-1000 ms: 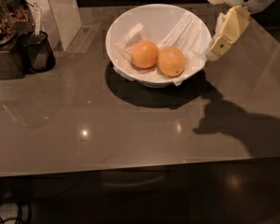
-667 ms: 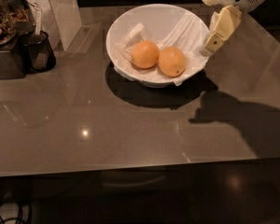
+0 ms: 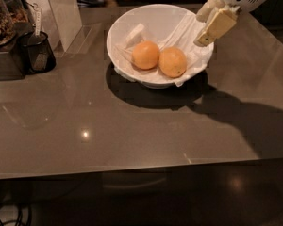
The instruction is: Pick orange from white bowl
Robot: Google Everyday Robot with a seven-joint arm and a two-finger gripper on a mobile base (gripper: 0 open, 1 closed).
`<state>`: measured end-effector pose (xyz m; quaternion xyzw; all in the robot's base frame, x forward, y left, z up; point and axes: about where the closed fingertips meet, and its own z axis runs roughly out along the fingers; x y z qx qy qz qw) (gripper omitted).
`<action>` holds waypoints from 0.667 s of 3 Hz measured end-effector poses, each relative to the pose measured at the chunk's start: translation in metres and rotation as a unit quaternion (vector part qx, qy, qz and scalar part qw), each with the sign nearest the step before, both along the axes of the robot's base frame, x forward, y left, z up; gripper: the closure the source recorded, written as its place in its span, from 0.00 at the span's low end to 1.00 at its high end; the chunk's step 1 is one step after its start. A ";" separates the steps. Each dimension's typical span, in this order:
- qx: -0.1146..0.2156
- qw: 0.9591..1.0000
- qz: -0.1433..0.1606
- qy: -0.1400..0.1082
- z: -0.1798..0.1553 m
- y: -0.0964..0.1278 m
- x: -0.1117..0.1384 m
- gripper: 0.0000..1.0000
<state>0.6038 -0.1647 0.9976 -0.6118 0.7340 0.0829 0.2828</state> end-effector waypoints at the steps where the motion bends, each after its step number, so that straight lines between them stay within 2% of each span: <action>1: 0.014 0.999 0.024 0.021 -0.019 0.020 0.014 0.37; 2: 0.023 0.997 0.055 0.047 -0.041 0.044 0.031 0.39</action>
Offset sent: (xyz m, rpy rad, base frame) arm 0.0473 0.0627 -0.0608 0.0518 0.1819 0.1955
